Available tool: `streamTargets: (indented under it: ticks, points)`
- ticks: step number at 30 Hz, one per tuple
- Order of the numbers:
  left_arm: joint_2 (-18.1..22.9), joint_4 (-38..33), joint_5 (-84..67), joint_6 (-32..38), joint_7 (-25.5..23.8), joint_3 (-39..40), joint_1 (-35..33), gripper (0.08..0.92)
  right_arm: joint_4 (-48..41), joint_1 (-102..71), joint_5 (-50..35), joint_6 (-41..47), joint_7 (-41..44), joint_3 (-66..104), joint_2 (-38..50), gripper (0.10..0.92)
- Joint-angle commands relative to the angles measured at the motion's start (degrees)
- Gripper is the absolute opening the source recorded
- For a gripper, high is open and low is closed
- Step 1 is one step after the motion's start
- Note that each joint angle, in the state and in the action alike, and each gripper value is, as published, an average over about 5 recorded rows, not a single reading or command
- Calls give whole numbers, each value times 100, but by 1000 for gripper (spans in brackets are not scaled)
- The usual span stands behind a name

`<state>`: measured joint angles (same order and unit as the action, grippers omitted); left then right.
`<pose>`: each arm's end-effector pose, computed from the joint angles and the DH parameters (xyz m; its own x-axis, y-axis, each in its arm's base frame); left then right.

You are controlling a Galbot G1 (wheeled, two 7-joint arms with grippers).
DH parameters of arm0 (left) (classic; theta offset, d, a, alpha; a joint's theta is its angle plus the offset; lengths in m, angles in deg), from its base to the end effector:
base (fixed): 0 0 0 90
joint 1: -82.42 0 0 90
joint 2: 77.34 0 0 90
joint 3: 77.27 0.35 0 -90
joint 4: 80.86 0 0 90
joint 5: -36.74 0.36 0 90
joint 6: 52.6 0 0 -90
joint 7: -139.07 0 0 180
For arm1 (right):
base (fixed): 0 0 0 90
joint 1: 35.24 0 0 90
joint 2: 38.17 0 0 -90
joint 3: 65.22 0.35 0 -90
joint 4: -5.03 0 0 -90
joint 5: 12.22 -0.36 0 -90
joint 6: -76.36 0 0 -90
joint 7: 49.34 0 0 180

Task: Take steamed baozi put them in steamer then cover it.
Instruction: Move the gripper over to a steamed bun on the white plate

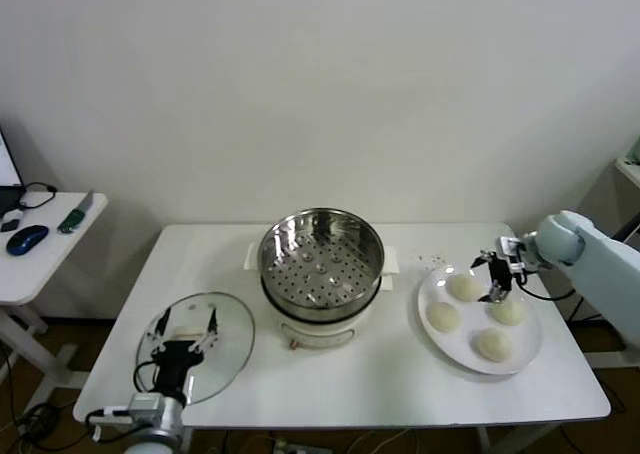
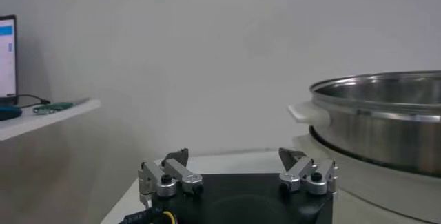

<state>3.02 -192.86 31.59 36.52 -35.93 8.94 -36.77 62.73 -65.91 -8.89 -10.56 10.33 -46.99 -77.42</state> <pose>0.1891 0.0578 -0.3444 -0.9882 -0.0859 0.1267 -0.0733 0.9922 0.1011 0.5362 -0.2371 -0.2073 -0.2496 -0.1424 0.9578 -0.9683 0.0357 -0.2471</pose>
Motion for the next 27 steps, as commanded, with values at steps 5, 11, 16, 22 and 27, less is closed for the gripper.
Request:
streamTargets:
  ticks: [5, 11, 16, 22, 27]
  points:
    - [-16, 72, -61, -86, 59, -5, 68, 823, -1935, 818, 626, -379, 265, -980, -1427, 823]
    - [-18, 114, -33, -87, 65, -20, 80, 823, -2246, 683, 806, -485, 238, -887, -1655, 823]
    - [-25, 151, -8, -82, 66, -27, 90, 823, -2475, 597, 908, -579, 222, -806, -1798, 823]
    - [-37, 179, 21, -82, 70, -39, 94, 823, -2533, 472, 983, -621, 265, -682, -1897, 823]
    - [-41, 178, 42, -86, 73, -42, 94, 823, -2573, 445, 1017, -672, 315, -659, -1932, 823]
